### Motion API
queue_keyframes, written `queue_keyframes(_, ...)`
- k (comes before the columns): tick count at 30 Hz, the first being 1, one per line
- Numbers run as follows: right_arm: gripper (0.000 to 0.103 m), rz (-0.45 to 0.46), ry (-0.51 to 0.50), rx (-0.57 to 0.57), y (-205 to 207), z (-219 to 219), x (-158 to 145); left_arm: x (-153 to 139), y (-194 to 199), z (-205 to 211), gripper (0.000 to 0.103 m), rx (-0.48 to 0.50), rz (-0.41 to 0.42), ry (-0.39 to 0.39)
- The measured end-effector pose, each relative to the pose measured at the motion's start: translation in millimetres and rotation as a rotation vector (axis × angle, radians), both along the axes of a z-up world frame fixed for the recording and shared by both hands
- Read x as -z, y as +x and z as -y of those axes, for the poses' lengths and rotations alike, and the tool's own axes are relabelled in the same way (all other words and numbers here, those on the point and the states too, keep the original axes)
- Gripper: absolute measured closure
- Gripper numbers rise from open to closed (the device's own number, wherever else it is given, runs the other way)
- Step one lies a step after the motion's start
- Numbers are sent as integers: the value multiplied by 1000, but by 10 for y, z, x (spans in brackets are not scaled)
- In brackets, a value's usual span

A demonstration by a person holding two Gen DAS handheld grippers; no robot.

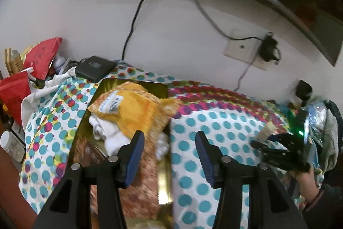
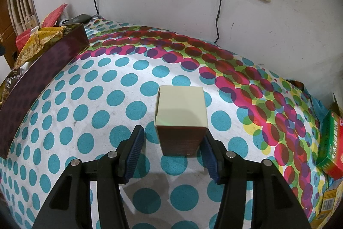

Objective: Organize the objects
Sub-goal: 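Carry the yellow snack bag into the gold tray and open the left gripper, then withdraw the left gripper from the tray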

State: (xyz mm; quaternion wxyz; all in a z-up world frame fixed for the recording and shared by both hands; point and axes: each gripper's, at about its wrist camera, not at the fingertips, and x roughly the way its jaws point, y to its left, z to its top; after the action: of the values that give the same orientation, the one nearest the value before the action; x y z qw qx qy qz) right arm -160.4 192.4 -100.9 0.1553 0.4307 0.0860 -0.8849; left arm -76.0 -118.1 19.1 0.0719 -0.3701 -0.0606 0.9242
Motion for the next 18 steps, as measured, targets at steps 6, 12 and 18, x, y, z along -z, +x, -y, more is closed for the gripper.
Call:
queue_keyframes(6,52,0,0,0,-8,-4,-1,60,410,-343,48,44,-1,3)
queue_keyframes(12,52,-2,5,0,-10,4,-4,281,798,-580,48,68,25,-12)
queue_keyframes(18,52,-2,7,-1,-16,-2,-4,522,1177,-717,48,97,65,-36)
